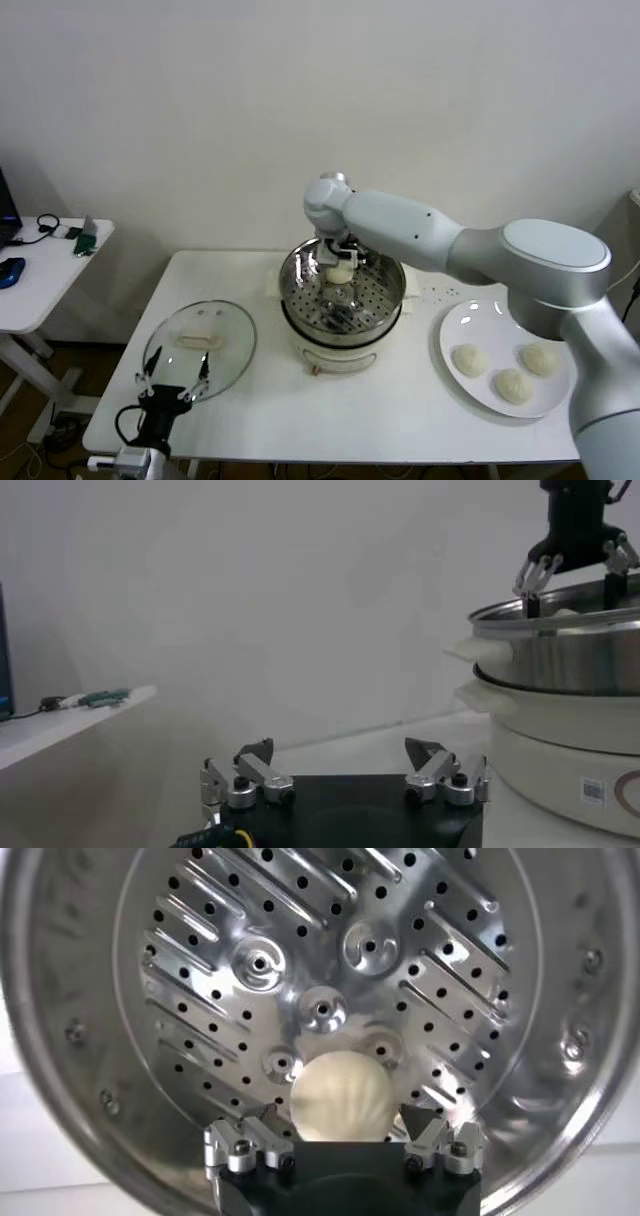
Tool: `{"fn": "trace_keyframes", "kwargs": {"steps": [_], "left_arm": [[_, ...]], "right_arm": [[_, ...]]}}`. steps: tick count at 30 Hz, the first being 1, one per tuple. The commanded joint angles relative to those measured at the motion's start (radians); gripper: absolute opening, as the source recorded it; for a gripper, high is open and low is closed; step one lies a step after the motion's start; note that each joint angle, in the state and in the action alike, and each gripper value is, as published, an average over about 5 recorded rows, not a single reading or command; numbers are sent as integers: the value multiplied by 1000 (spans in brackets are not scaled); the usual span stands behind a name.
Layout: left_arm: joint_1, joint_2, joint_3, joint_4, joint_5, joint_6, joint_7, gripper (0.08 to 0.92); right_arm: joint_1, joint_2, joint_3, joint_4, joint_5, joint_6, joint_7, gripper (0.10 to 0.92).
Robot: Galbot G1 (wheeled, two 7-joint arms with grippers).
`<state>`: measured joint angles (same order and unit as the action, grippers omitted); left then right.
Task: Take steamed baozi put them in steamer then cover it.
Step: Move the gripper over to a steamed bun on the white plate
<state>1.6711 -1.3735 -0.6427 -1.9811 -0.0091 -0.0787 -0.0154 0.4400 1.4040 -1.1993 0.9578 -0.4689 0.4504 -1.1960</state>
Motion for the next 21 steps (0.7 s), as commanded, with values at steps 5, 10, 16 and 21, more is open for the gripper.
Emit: {"fn": "trace_keyframes", "kwargs": {"steps": [5, 10, 16, 21], "left_arm": [[-2, -1, 7, -4, 4, 1, 0, 823], [0, -1, 10, -11, 5, 1, 0, 823], [0, 0, 15, -17, 3, 2, 0, 823], [0, -3, 19, -26, 3, 4, 0, 823]], "right_arm": [[199, -234, -44, 184, 309, -143, -4, 823], [324, -453, -204, 331, 644, -427, 138, 823], [395, -693, -316, 449, 890, -696, 180, 823], [354, -847, -359, 461, 887, -716, 161, 823]]}}
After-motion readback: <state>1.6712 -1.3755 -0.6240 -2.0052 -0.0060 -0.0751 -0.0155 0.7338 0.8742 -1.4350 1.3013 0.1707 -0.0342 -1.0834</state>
